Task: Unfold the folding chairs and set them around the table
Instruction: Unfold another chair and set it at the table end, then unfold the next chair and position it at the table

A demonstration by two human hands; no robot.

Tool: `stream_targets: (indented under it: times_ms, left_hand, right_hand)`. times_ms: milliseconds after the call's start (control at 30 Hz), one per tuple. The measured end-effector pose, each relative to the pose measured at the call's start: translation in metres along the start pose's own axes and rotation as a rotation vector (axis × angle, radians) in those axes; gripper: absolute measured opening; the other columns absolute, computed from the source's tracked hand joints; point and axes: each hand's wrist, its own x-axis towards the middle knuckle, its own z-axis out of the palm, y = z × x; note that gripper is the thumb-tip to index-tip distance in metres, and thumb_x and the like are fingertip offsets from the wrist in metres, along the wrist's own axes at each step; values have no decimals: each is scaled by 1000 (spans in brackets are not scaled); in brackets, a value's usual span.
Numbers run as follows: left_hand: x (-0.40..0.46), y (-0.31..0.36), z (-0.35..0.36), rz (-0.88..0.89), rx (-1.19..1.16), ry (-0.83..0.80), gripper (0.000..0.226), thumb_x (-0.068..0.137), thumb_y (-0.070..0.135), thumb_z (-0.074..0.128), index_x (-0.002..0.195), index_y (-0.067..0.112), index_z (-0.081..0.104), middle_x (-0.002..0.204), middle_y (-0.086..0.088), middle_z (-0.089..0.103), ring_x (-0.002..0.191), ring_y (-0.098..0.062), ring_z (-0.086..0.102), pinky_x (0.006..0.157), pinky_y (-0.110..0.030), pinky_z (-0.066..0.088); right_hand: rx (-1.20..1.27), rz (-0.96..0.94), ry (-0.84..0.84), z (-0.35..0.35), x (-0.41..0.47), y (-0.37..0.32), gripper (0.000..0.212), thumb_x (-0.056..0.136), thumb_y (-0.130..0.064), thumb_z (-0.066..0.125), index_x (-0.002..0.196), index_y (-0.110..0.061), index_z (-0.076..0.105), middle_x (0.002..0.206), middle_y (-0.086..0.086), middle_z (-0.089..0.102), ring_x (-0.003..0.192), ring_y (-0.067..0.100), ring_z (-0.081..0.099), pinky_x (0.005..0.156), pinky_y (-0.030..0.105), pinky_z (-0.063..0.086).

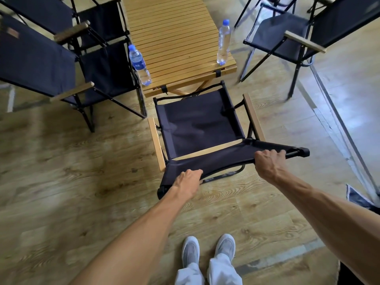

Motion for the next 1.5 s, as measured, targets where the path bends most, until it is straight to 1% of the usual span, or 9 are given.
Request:
stream_targets:
  times_ms: [200,367,533,700,867,1000,1167,1367,1500]
  left_hand:
    - [-2,-1,-8,-21,-17,-64,41,101,35,53,134,11,50,128,-16,61,114,-35,60,91,-46,50]
    - [5,18,-45,32,-64,-34,60,94,54,53,137,12,48,132,-13,58,120,-33,56,96,-46,48]
    - [32,71,-89,29,32,67,43,99,47,45,120,11,53,121,-14,59,111,-37,59,85,-44,46]
    - [76,168,-131,69,119,127,41,101,47,42,120,12,54,121,-12,60,109,-35,60,86,-45,46]
    - [143,299,-163,119,85,179,41,101,46,44,109,11,63,114,-12,66,102,-33,64,79,-42,47]
    - [208,405,-168,115,21,153,46,101,48,40,126,12,54,132,-12,54,117,-33,56,98,-49,45]
    - [282,523,-183,124,34,85,46,101,49,41,126,12,54,134,-15,54,121,-36,52,99,-48,42]
    - [373,626,-233,177,2,121,47,100,51,40,129,16,50,131,-11,54,119,-35,54,94,-47,44]
    - [449,679,-276,179,-30,162,41,99,51,40,115,16,54,119,-9,59,110,-33,58,84,-43,45]
  right_hand:
    - [52,-26,-87,-7,3,2,18,95,-26,52,103,-22,68,85,1,58,90,27,61,94,51,38]
    - [194,-262,-171,-26,3,22,63,87,-64,54,138,-27,49,134,0,59,122,25,54,101,48,37]
    - [374,-262,-55,-57,4,57,57,89,-64,51,134,-29,54,129,0,62,120,25,56,97,44,37]
    - [423,-99,-24,-84,31,162,68,91,-62,54,145,-23,44,143,4,53,129,26,50,108,50,37]
    - [461,-26,39,-84,85,309,69,92,-58,55,149,-22,39,150,5,47,135,27,45,106,49,40]
    - [450,-21,49,-65,141,420,68,90,-60,54,146,-23,42,144,6,53,128,28,51,100,46,46]
    - [438,-12,-1,-53,193,532,68,88,-62,55,142,-22,47,140,7,56,124,29,54,95,42,50]
    - [429,-24,-2,-86,283,633,64,87,-59,57,138,-22,49,134,6,58,120,30,56,95,44,47]
    - [409,-76,51,-126,369,685,59,89,-54,58,135,-18,52,131,7,59,119,31,55,97,44,47]
